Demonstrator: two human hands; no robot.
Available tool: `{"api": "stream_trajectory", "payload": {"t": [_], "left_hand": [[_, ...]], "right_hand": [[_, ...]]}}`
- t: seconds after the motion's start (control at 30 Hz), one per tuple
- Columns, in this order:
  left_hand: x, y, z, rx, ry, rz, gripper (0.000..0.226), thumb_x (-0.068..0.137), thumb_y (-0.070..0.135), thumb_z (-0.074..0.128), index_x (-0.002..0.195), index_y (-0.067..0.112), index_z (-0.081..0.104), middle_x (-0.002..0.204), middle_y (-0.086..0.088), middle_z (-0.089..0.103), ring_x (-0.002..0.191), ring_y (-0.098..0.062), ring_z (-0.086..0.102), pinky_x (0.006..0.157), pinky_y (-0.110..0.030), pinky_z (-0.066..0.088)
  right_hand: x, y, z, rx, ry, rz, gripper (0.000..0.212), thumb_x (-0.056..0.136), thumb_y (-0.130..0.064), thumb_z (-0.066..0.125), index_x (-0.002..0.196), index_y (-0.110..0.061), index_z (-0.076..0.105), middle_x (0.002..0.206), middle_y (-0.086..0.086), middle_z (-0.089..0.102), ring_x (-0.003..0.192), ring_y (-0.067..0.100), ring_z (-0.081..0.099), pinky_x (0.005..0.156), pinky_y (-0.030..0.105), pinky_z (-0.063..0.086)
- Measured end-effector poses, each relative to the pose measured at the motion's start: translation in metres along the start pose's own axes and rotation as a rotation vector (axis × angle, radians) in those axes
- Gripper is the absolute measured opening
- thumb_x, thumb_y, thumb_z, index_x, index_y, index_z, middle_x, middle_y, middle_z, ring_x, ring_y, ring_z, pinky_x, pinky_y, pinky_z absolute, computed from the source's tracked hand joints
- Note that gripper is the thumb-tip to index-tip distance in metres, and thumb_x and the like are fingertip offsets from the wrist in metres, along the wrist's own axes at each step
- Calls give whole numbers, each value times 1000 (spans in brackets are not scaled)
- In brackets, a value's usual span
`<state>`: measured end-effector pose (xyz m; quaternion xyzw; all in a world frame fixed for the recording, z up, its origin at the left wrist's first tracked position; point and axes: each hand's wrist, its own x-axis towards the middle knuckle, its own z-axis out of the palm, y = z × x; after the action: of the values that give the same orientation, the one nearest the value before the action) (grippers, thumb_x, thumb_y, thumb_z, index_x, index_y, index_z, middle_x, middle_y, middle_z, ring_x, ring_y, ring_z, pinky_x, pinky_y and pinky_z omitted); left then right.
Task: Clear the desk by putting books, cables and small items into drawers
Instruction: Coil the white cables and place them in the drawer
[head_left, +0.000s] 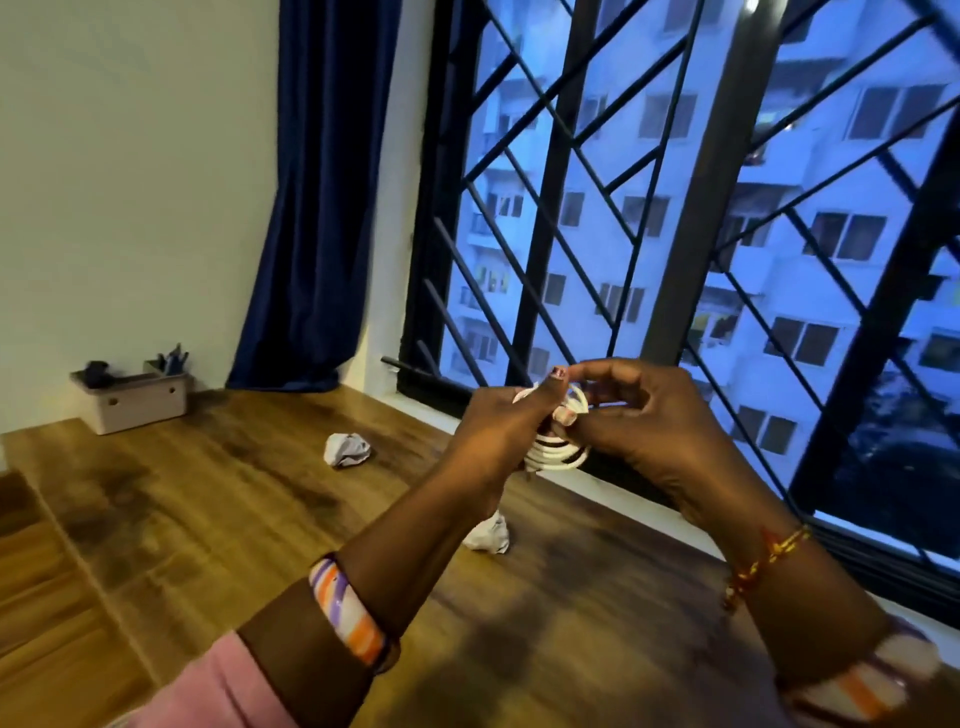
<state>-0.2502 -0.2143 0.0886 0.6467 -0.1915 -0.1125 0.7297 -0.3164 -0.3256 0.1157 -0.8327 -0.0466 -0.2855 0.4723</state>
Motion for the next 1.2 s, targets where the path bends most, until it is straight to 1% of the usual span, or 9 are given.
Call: {"api": "stream_trajectory", "payload": {"t": [0.1, 0.27, 0.47, 0.57, 0.63, 0.73, 0.83, 1.07, 1.2], "left_hand": [[15, -1, 19, 104, -24, -33, 51, 89, 59, 39, 100, 16, 63, 78, -2, 65, 66, -15, 59, 44, -20, 42], [34, 7, 36, 62, -34, -150, 61, 91, 61, 23, 134, 23, 43, 138, -12, 49, 120, -33, 49, 85, -42, 45], [19, 14, 41, 47, -55, -5, 54, 87, 64, 31, 115, 30, 62, 125, -24, 56, 119, -40, 51, 99, -49, 40], [5, 17, 36, 104, -18, 212, 45, 85, 61, 41, 96, 27, 69, 83, -9, 69, 71, -2, 66, 63, -14, 55], [-5, 14, 27, 163, 90, 377, 37, 87, 50, 49, 74, 18, 61, 58, 8, 57, 45, 3, 50, 46, -14, 40], [-28, 1, 16, 412, 280, 552, 23, 85, 42, 52, 68, 27, 50, 58, 14, 58, 55, 0, 53, 53, -22, 42], [-53, -32, -2, 642, 439, 485, 24, 82, 49, 39, 88, 29, 53, 74, 6, 65, 72, -12, 61, 63, -34, 48], [-123, -135, -98, 1028, 499, 0, 24, 87, 32, 58, 102, 14, 63, 92, -10, 70, 85, -28, 65, 60, -25, 35], [-161, -165, -147, 958, 564, -125, 15, 82, 23, 65, 78, 10, 72, 68, -8, 69, 65, -15, 66, 47, -12, 31]], "right_hand": [[11, 19, -11, 1, -22, -106, 43, 64, 3, 78, 97, -24, 70, 81, -16, 72, 79, -4, 68, 67, 7, 50], [23, 36, -17, -77, -4, -288, 38, 76, 0, 69, 100, -29, 67, 89, -31, 67, 92, -11, 63, 74, 3, 46], [22, 43, -4, 194, 221, -283, 13, 81, -14, 64, 84, -24, 70, 98, 2, 69, 94, 4, 64, 77, 11, 47], [16, 29, 5, 589, 215, -137, 22, 70, -31, 64, 85, -16, 70, 89, 4, 73, 89, 12, 69, 72, 17, 52], [13, 18, 9, 803, 173, -17, 20, 64, -29, 66, 78, -16, 72, 81, 2, 74, 81, 14, 71, 67, 22, 57], [9, 9, 23, 1011, 104, 150, 10, 67, -20, 64, 63, -13, 70, 65, 3, 72, 61, 13, 69, 59, 27, 59], [-4, 19, 57, 1126, 60, 390, 14, 82, -9, 59, 70, -9, 65, 59, 2, 69, 55, 12, 68, 59, 27, 57], [-90, 92, 172, 721, -395, 553, 22, 85, -16, 60, 97, 0, 69, 76, -1, 69, 73, 10, 62, 69, 24, 49], [-135, 121, 224, -1, -585, 229, 37, 93, -29, 52, 124, -10, 57, 121, 3, 62, 117, 19, 54, 98, 29, 40]]}}
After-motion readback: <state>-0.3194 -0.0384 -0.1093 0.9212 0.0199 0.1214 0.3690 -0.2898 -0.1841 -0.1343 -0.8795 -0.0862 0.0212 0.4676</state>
